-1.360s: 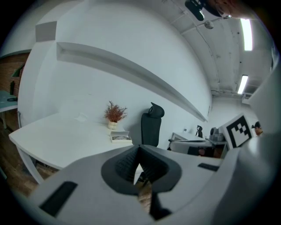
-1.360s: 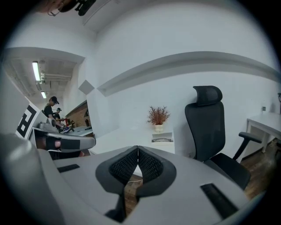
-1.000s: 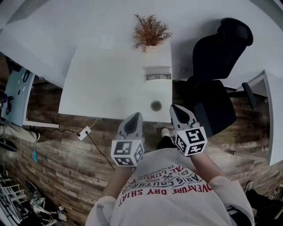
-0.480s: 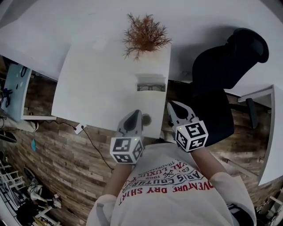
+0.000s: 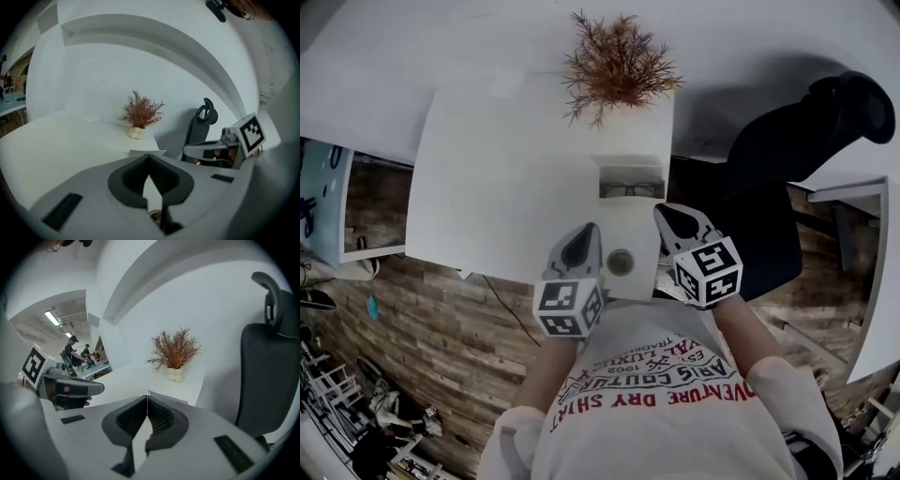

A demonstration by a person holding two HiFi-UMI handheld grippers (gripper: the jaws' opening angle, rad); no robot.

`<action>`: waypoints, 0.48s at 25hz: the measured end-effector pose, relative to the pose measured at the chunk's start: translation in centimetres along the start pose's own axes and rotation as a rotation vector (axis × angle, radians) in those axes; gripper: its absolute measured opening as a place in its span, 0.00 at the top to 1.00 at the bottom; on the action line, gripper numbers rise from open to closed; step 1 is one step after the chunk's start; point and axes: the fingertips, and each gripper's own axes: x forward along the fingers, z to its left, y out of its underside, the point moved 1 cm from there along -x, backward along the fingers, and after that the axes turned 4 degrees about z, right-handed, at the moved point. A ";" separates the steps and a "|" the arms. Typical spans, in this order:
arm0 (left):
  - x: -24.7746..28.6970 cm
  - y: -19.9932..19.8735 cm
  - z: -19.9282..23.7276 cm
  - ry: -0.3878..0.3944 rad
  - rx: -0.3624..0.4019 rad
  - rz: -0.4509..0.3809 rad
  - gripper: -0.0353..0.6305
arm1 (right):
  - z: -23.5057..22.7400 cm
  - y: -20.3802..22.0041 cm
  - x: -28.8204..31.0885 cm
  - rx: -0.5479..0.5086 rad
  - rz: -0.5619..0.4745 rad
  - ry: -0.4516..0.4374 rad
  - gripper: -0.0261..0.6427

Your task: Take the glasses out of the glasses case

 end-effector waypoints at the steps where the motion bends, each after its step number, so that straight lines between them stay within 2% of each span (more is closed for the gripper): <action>1: 0.4 -0.2 0.6 0.009 0.001 0.010 0.94 | 0.1 0.1 0.8 -0.019 0.025 -0.006 0.94; 7: 2.8 -1.2 3.2 0.068 0.032 0.054 0.94 | -0.2 0.3 5.0 -0.095 0.144 -0.019 0.94; 12: 4.3 -1.1 4.9 0.091 0.024 0.082 0.94 | -0.3 1.1 7.9 -0.211 0.267 -0.033 0.94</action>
